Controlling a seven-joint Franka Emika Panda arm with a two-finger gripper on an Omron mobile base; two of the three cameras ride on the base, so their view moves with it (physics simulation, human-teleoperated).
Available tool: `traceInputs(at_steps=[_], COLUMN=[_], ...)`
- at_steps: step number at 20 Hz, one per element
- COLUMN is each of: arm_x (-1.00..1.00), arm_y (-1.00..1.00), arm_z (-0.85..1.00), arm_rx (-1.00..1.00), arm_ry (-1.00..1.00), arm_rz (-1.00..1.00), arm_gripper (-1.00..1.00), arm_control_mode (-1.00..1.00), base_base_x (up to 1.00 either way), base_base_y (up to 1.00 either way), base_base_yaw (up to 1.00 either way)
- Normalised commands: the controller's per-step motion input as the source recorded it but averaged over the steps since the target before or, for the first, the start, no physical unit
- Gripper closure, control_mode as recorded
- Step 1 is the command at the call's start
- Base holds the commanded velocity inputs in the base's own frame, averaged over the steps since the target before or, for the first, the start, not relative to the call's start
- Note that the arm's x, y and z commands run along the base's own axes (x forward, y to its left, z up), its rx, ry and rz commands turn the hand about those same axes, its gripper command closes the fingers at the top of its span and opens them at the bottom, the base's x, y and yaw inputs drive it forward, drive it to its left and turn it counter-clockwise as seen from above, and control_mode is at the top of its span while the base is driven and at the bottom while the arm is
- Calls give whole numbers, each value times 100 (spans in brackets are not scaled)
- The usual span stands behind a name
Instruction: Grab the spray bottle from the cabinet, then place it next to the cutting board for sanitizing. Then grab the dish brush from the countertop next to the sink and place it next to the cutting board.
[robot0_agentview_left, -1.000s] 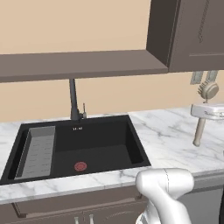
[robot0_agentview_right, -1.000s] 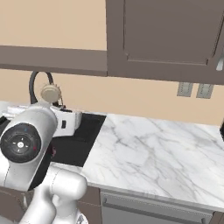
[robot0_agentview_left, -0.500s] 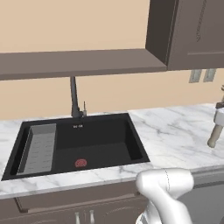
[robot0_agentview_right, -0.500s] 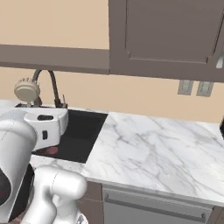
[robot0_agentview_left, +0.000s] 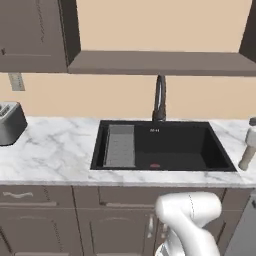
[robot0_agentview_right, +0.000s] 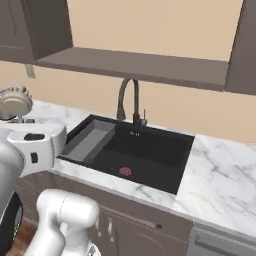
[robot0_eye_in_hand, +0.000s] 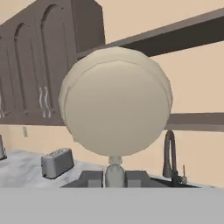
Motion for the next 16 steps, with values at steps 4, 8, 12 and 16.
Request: traceInputs(at_steps=[4,8,12,16], arm_x=[0,0,0,0], arm_y=[0,0,0,0], arm_z=[0,0,0,0], arm_rx=[0,0,0,0], arm_ry=[0,0,0,0], arm_rz=[0,0,0,0], arm_gripper=[100,100,100,100], arm_control_mode=[100,100,100,100], base_base_x=[0,0,0,0], base_base_y=[7,0,0,0], base_base_yaw=[100,100,100,100])
